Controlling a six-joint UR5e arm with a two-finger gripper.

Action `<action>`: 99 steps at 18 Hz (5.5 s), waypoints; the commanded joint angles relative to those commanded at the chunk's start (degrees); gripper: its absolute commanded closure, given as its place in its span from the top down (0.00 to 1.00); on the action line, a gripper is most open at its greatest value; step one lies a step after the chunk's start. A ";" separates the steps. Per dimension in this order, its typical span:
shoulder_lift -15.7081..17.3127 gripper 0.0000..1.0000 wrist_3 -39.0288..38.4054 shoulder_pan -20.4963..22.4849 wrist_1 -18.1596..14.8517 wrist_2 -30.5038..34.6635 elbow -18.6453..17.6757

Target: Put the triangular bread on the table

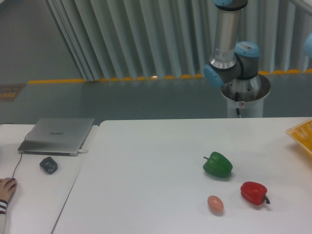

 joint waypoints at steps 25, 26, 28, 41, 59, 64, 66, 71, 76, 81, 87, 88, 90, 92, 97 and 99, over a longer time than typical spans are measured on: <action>-5.19 0.90 -8.09 1.42 6.60 -4.83 -3.78; -5.19 0.89 -8.09 1.42 6.60 -4.83 -3.78; -5.10 0.73 -7.74 1.41 6.60 -4.83 -3.78; -3.70 0.21 -5.54 -0.34 1.00 -2.64 4.20; -2.46 0.22 -23.45 -20.02 2.19 -6.59 7.21; -2.90 0.22 -30.92 -25.82 3.96 -6.50 6.68; -3.08 0.23 -33.30 -27.49 5.71 -6.42 6.68; -2.90 0.28 -33.57 -31.27 5.89 -3.88 6.15; -2.99 0.46 -33.66 -34.88 5.89 -0.26 6.06; -1.68 1.00 -33.14 -35.85 5.89 0.09 6.06; -0.09 1.00 -32.70 -34.28 5.81 1.58 6.06; -0.09 1.00 -31.48 -33.40 5.89 1.50 5.89; 0.00 1.00 -26.74 -31.20 5.63 1.41 5.89; 0.08 1.00 -21.21 -27.88 5.11 1.32 6.06; -0.62 1.00 -10.03 -20.39 -0.60 1.40 6.77; -0.70 1.00 -5.22 -18.63 -2.71 0.97 6.86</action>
